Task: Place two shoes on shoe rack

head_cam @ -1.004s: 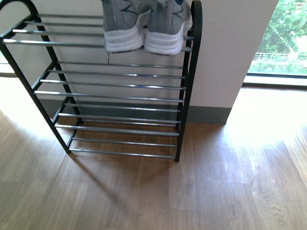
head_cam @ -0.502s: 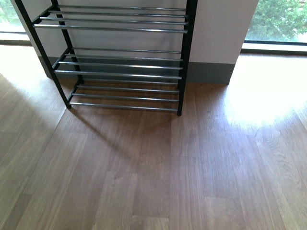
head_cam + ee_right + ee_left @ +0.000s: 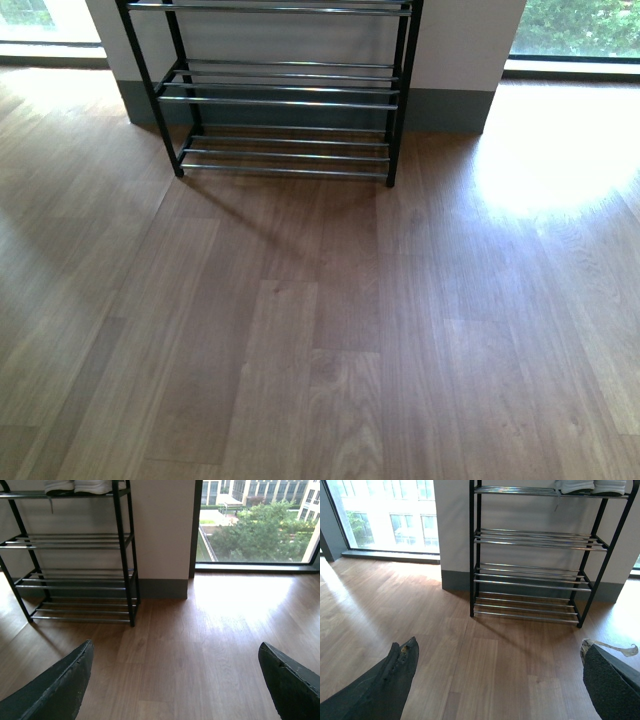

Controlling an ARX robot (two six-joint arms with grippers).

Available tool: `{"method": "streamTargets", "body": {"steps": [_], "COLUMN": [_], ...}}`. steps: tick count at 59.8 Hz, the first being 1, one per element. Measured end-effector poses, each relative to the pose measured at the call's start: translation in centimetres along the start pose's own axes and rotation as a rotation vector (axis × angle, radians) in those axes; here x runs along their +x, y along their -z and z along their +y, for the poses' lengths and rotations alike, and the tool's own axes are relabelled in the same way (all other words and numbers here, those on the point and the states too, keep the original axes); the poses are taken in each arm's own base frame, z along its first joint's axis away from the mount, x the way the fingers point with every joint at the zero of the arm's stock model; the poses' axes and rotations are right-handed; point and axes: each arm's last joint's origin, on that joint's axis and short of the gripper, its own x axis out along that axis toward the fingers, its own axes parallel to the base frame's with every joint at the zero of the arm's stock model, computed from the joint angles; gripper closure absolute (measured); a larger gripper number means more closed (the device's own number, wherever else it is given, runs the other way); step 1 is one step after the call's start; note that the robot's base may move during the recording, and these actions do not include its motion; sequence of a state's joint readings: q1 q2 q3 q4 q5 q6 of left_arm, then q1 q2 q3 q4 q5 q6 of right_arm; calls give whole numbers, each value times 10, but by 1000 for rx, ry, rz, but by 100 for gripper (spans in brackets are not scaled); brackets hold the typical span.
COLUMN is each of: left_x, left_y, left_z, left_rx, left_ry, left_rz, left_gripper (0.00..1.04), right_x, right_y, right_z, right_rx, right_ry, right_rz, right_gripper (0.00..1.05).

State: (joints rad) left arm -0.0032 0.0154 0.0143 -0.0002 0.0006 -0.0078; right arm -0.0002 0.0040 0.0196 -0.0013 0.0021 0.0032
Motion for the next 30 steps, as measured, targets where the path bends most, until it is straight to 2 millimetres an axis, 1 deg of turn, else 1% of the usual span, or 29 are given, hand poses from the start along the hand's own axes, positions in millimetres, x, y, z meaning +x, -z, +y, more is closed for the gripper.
{"method": "streamTargets", "body": {"steps": [30], "left_x": [0], "left_y": [0], "left_z": [0], "left_rx": [0], "left_ry": [0], "left_rz": [0], "left_gripper": [9], "right_x": [0], "right_y": [0], "right_z": [0], "right_rx": [0], "right_ry": [-2], "right_rz": [0], "right_gripper": [9]}}
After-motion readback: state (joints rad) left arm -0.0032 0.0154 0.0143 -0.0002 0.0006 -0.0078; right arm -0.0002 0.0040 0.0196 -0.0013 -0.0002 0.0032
